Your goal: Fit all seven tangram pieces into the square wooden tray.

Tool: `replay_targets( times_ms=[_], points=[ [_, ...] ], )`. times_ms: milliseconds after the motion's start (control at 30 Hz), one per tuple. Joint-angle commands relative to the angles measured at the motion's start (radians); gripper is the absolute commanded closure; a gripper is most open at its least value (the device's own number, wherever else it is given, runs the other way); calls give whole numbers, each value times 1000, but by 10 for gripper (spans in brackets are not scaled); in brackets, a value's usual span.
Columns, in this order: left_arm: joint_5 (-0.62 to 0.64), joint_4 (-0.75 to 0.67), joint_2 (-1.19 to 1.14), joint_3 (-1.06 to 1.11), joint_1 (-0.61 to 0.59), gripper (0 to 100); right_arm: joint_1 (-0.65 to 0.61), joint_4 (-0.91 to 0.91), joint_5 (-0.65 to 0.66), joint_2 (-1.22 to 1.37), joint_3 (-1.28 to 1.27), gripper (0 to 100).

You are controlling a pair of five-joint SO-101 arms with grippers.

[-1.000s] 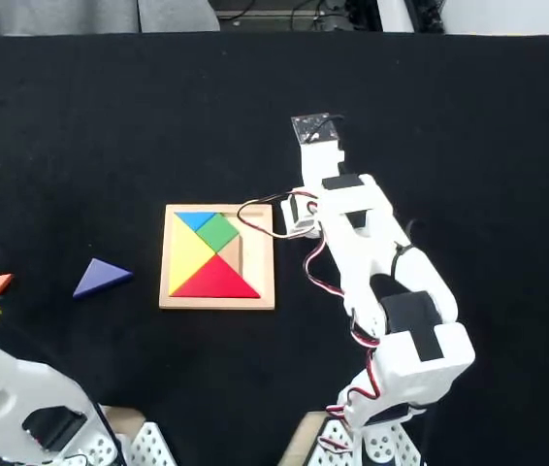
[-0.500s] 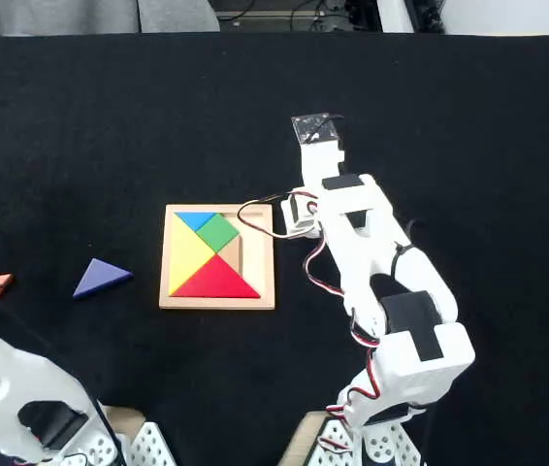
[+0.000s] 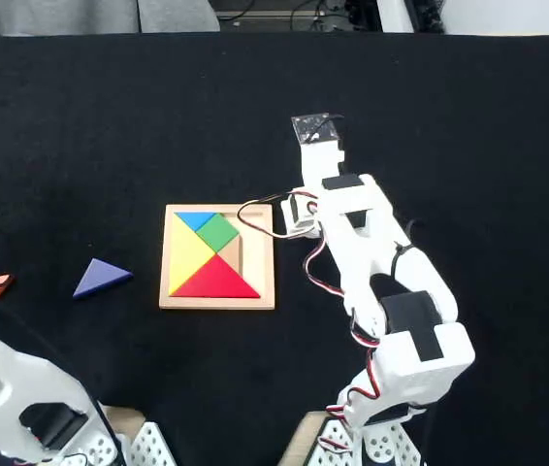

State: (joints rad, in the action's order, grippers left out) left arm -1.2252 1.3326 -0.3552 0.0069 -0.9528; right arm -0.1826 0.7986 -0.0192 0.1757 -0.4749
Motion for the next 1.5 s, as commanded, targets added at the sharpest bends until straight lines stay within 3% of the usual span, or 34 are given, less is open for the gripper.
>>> replay_targets(
  times_ms=[0,200,433,533,667,767,933,1000,1133,1367,1467],
  points=[
    [3,-84,-48,-8,21,970,9,-11,9,-12,25,987],
    [3,-195,-167,-50,12,970,9,-11,9,-12,25,987],
    [15,-183,-239,-194,-36,970,9,-11,9,-12,25,987],
    [61,-2,-192,-338,-44,970,9,-11,11,-12,25,987],
    [63,434,-100,-493,-7,970,9,-11,11,-12,25,987],
    [172,417,-21,-427,-1,970,9,-11,11,-12,25,987],
    [109,427,66,-162,24,954,-6,-11,11,-12,25,987],
    [103,413,110,-64,39,909,-6,-11,11,-12,25,987],
    [107,190,193,136,41,837,-6,-11,11,-12,25,987],
    [130,-144,241,355,35,830,-6,-11,11,-12,25,987],
    [149,-193,239,364,36,829,-6,-11,11,-12,25,987]
  ],
)
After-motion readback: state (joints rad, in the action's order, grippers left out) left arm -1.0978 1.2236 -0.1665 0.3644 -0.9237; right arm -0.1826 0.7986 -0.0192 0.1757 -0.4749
